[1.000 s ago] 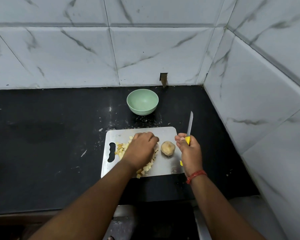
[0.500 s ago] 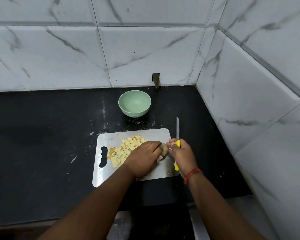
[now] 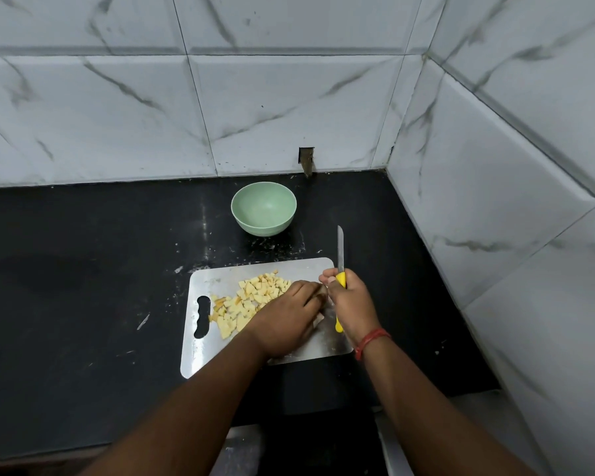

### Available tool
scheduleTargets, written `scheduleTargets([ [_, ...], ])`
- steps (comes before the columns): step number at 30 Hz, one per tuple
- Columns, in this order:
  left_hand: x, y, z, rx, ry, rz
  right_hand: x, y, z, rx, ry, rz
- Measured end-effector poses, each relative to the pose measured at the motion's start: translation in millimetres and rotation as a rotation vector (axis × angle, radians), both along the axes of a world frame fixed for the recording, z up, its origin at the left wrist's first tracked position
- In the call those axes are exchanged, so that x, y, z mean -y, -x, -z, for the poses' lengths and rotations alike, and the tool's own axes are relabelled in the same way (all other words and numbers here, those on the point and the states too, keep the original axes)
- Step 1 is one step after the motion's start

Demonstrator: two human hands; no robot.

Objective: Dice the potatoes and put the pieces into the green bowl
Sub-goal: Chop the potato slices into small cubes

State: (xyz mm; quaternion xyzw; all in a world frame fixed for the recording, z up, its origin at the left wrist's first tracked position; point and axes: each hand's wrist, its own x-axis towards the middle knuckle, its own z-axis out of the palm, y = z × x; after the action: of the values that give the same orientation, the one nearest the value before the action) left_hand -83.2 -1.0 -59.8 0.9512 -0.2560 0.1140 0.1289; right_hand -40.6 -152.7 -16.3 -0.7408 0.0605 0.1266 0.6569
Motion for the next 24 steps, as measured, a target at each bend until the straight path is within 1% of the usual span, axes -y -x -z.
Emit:
scheduleTargets([
  [3, 1, -2, -2, 0.017, 0.002, -0.001, -1, -1, -2, 0.006, 0.024, -0.005],
  [7, 4, 3, 4, -0.005, 0.006, -0.064, 5, 0, -4, 0.007, 0.098, -0.022],
  [11, 7, 5, 6, 0.047, -0.021, -0.019, 10, -1, -2, -0.031, 0.203, -0.058],
  [17, -3, -2, 4, 0.086, 0.036, 0.031, 13, -1, 9, -0.051, 0.173, -0.117],
  [19, -6, -1, 7, 0.090, 0.021, 0.002, 13, 1, 0, -0.059, 0.150, -0.094],
  [21, -7, 0, 9, 0.087, -0.001, -0.038, 14, 2, -9, -0.107, 0.131, -0.071],
  [24, -5, 2, 9, 0.103, -0.021, -0.043, 20, 2, -13, -0.106, 0.283, -0.135],
])
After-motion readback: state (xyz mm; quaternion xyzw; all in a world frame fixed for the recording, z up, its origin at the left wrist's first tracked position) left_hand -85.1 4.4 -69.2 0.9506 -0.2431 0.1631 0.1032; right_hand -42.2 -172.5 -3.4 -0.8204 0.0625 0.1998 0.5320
